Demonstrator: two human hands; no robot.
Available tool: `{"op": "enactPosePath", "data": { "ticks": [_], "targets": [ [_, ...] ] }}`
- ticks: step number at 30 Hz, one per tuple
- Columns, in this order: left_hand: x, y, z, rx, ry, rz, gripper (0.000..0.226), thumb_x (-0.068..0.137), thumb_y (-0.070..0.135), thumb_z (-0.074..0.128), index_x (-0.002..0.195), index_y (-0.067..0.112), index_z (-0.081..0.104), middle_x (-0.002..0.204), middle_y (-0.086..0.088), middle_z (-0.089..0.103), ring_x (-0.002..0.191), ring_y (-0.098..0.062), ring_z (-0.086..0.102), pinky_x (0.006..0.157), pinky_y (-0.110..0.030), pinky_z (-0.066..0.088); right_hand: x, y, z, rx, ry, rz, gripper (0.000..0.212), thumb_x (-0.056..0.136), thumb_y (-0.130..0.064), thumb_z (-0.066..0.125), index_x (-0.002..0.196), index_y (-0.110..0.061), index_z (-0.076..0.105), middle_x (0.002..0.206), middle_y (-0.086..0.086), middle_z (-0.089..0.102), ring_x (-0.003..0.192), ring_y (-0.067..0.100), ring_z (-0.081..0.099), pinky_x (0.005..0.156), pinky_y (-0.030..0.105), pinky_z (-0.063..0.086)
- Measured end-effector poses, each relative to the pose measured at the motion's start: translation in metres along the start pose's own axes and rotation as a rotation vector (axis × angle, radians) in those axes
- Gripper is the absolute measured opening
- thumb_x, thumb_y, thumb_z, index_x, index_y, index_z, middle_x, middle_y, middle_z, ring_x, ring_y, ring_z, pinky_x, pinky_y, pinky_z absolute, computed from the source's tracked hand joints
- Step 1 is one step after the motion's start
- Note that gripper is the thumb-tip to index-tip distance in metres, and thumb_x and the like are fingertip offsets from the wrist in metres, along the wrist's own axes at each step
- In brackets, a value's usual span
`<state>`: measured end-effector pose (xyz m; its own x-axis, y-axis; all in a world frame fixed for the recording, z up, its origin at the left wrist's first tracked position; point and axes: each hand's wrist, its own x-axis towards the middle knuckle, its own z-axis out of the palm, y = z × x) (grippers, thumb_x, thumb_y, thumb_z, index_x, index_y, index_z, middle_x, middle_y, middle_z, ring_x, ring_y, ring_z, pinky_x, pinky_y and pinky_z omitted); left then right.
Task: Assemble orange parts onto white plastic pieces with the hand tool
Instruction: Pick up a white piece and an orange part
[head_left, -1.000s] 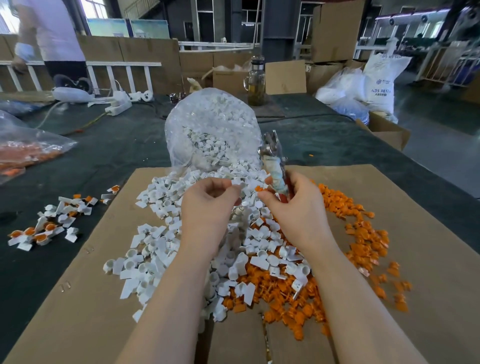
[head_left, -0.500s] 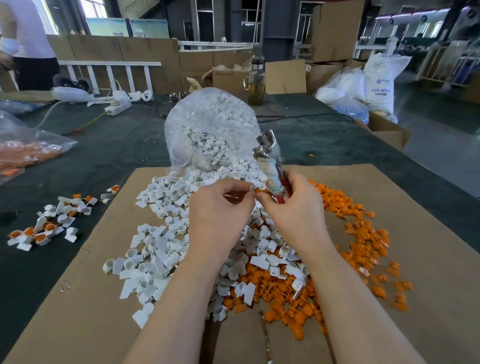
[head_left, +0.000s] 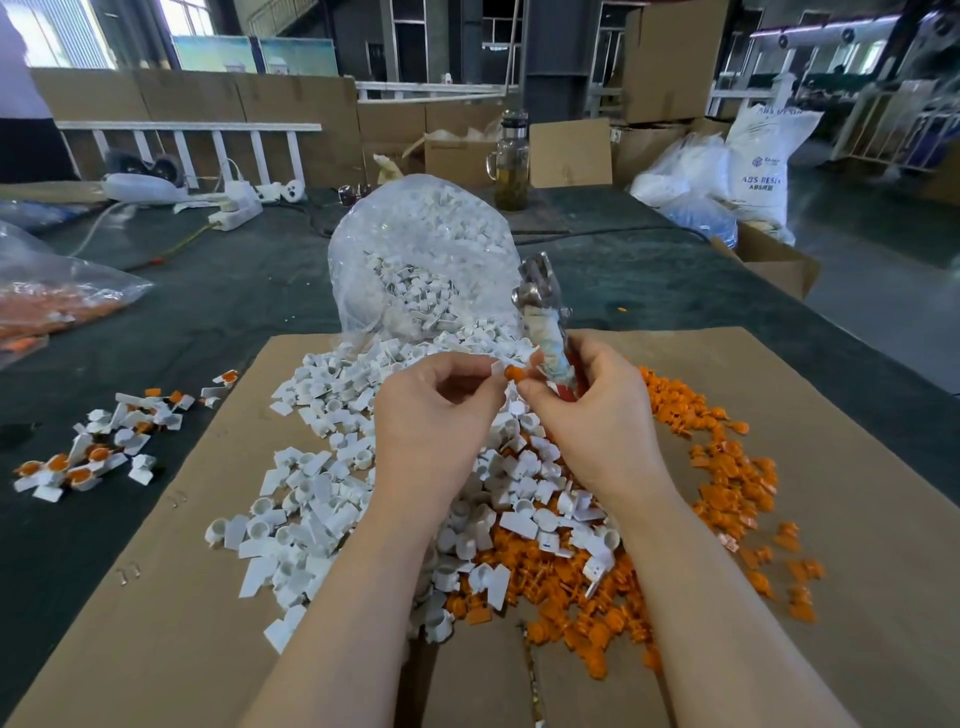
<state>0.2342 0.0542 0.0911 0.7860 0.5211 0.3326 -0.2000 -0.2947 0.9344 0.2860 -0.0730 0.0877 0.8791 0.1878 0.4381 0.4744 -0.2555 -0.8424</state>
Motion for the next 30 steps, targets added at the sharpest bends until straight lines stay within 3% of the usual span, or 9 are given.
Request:
{"op": "enactPosePath", "data": {
  "ticks": [3,10,20,26,30],
  "targets": [
    [-0.001,0.0011,0.001,-0.025,-0.004,-0.016,0.018,0.082,0.019,0.079,0.075,0.033,0.071,0.07,0.014,0.073,0.068,-0.003,0.071,0.063,-0.014,0.056,-0.0001,-0.002,0.0001,0.034,0.015,-0.006,0.034,0.082,-0.016,0.076,0.092,-0.042,0.056,0.088,-0.018,0.068,0.085,-0.005,0.064,0.072,0.015,0.052],
    [-0.0004,0.0005,0.003,-0.025,0.027,-0.06,0.015,0.078,0.022,0.083,0.075,0.03,0.071,0.071,0.012,0.073,0.069,-0.007,0.071,0.065,-0.02,0.058,-0.0007,-0.0038,0.0013,0.041,0.01,-0.017,0.034,0.082,-0.017,0.076,0.093,-0.042,0.055,0.088,-0.018,0.067,0.085,-0.006,0.064,0.07,0.012,0.051],
    [0.0007,-0.0007,0.0029,-0.009,0.036,-0.071,0.015,0.079,0.021,0.083,0.075,0.028,0.07,0.07,0.006,0.074,0.069,-0.014,0.072,0.074,-0.04,0.062,-0.0025,-0.004,0.0019,-0.07,0.026,-0.069,0.026,0.082,-0.02,0.076,0.098,-0.031,0.058,0.085,-0.019,0.063,0.083,-0.001,0.062,0.066,0.01,0.046],
    [0.0011,-0.0018,0.0017,0.007,0.034,-0.081,0.014,0.08,0.021,0.082,0.075,0.027,0.07,0.069,0.01,0.073,0.067,-0.011,0.072,0.072,-0.038,0.062,-0.0035,-0.0053,0.0022,-0.108,0.027,-0.097,0.027,0.082,-0.02,0.076,0.099,-0.03,0.058,0.087,-0.016,0.065,0.084,0.002,0.064,0.071,0.024,0.054],
    [0.0006,-0.0027,0.0017,0.007,0.026,-0.084,0.013,0.083,0.019,0.08,0.076,0.025,0.069,0.069,0.007,0.073,0.068,-0.015,0.072,0.073,-0.039,0.061,-0.0019,-0.0034,0.0012,-0.074,-0.011,-0.078,0.024,0.084,-0.023,0.075,0.102,-0.029,0.059,0.088,-0.016,0.065,0.084,-0.001,0.063,0.067,0.014,0.05]
  ]
}}
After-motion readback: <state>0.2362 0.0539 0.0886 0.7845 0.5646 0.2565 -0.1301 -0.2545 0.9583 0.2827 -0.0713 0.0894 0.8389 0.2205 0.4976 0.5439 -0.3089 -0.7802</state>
